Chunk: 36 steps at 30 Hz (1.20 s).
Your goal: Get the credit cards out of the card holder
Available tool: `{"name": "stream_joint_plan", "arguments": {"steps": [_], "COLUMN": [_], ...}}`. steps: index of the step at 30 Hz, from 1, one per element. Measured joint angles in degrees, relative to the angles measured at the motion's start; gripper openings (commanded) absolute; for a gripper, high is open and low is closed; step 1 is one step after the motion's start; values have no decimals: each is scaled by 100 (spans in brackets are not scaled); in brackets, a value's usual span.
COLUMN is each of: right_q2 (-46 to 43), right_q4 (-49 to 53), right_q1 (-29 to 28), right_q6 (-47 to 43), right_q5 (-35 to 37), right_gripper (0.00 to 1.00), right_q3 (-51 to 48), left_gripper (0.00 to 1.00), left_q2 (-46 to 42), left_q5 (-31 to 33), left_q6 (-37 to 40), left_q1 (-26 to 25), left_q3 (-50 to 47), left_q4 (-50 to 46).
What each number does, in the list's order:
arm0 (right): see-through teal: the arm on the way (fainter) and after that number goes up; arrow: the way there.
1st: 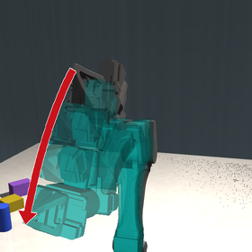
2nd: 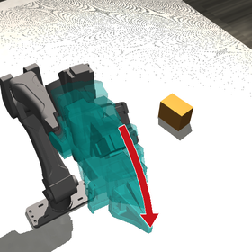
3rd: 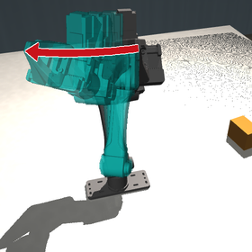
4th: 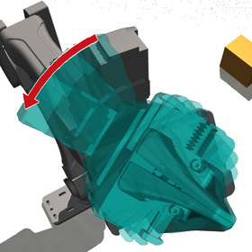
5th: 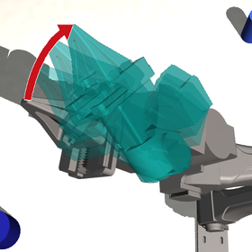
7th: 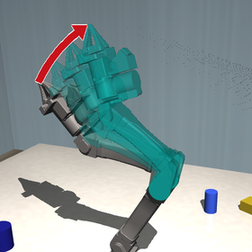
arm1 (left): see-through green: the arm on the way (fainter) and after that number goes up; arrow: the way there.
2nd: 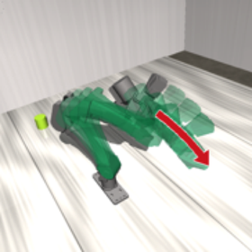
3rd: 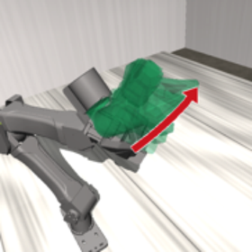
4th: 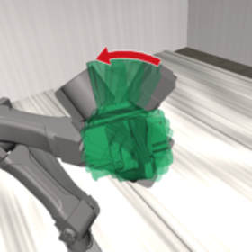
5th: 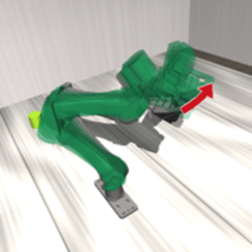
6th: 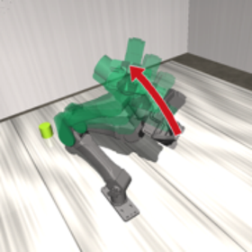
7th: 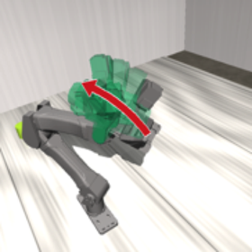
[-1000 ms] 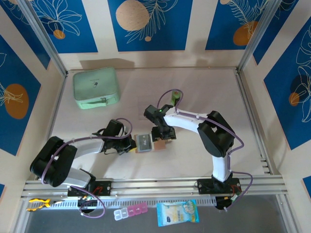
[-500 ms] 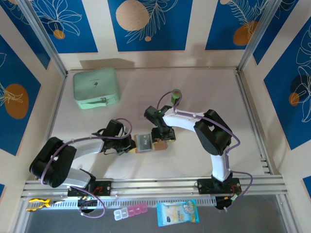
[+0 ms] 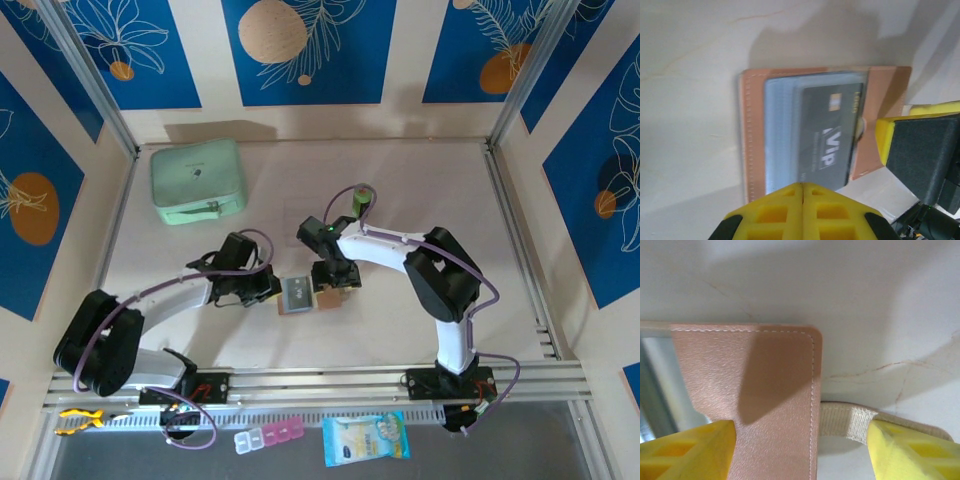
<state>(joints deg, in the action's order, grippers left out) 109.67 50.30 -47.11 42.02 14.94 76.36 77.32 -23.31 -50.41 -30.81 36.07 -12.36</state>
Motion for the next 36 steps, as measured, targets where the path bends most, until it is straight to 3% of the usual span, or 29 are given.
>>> {"name": "stream_joint_plan", "arguments": {"steps": [7, 15, 24, 36], "right_q2": [-396, -527, -525, -413], "right_q4": [-98, -730, -1519, -1853], "right_q1": [0, 0, 0, 0], "right_q6": [2, 81, 133, 129], "right_q5": [-107, -883, -1698, -1954], "right_gripper": [65, 48, 34, 27], "right_q3": [0, -208, -485, -551], "left_gripper": [0, 0, 0, 0], "left_q2": [280, 662, 726, 730], "left_q5": [2, 37, 245, 328], "left_q6": [-4, -7, -4, -4], "left_q1": [-295, -514, -525, -525], "left_q3": [282, 310, 310, 308], "left_q4": [-17, 74, 90, 92]}}
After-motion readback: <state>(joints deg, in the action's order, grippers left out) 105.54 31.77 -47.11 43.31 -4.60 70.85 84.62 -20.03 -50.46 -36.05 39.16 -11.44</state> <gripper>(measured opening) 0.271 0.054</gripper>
